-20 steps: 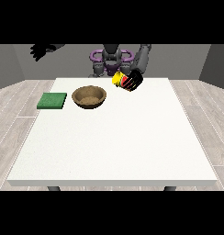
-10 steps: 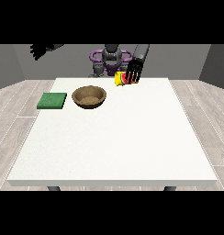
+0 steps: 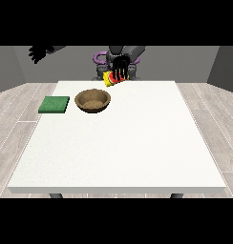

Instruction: Pick the cup and pour the ball into the bowl, then pick the bowl and place it on the pad

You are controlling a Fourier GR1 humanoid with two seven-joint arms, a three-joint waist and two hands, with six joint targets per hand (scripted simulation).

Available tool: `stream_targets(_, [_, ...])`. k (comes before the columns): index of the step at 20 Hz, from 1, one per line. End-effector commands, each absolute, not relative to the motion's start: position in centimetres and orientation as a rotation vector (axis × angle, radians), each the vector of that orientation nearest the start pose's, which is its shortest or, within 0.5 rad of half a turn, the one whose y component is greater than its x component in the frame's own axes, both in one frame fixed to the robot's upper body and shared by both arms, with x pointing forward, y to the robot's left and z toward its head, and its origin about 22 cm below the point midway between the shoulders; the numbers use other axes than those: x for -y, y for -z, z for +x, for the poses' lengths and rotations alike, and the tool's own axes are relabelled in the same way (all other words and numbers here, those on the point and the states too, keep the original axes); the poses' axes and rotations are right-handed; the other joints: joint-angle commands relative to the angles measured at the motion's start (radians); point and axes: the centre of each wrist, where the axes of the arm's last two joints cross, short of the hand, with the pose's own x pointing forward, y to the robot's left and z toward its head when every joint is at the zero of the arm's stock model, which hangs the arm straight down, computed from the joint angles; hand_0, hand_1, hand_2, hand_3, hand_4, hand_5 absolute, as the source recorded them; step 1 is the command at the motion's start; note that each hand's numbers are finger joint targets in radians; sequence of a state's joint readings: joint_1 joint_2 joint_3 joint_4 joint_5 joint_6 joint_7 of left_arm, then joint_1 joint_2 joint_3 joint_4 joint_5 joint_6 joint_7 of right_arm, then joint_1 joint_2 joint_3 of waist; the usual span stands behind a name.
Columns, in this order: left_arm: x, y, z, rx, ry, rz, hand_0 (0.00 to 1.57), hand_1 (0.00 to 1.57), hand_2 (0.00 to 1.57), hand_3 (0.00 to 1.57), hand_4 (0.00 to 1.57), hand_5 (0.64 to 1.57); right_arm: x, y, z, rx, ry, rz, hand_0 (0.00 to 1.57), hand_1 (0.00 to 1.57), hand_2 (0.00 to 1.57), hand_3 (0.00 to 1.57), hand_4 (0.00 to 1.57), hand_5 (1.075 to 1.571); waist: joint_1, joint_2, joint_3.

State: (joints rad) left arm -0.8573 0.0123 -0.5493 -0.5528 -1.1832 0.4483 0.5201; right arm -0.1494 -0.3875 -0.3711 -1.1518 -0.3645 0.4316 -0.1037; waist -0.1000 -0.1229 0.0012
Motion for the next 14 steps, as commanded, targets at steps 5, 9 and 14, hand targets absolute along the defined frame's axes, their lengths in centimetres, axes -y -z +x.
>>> stream_targets(5, [-3.8, -1.4, 36.4, 1.280, 1.483, 1.473, 0.21, 0.21, 1.19, 1.37, 0.68, 1.567, 40.7, 0.0, 26.5, 1.579, 0.062, 0.106, 0.00, 0.00, 0.00, 0.00, 0.66, 1.561, -0.019, 0.004, -0.0008])
stream_targets(9, [-1.7, -2.1, 34.3, 1.263, 1.596, 1.473, 0.00, 0.00, 1.20, 1.50, 0.89, 1.570, 37.8, 0.4, 28.1, 1.571, 0.010, 0.123, 0.00, 0.00, 0.00, 0.00, 0.69, 1.563, -0.045, 0.006, -0.0009])
stream_targets(14, [-4.8, -4.1, 36.3, 1.421, 1.347, 1.398, 0.00, 0.00, 1.19, 1.43, 0.75, 1.563, 38.8, 0.3, 27.8, 1.538, 0.111, 0.088, 0.00, 0.00, 0.00, 0.00, 0.70, 1.570, 0.041, 0.033, -0.0020])
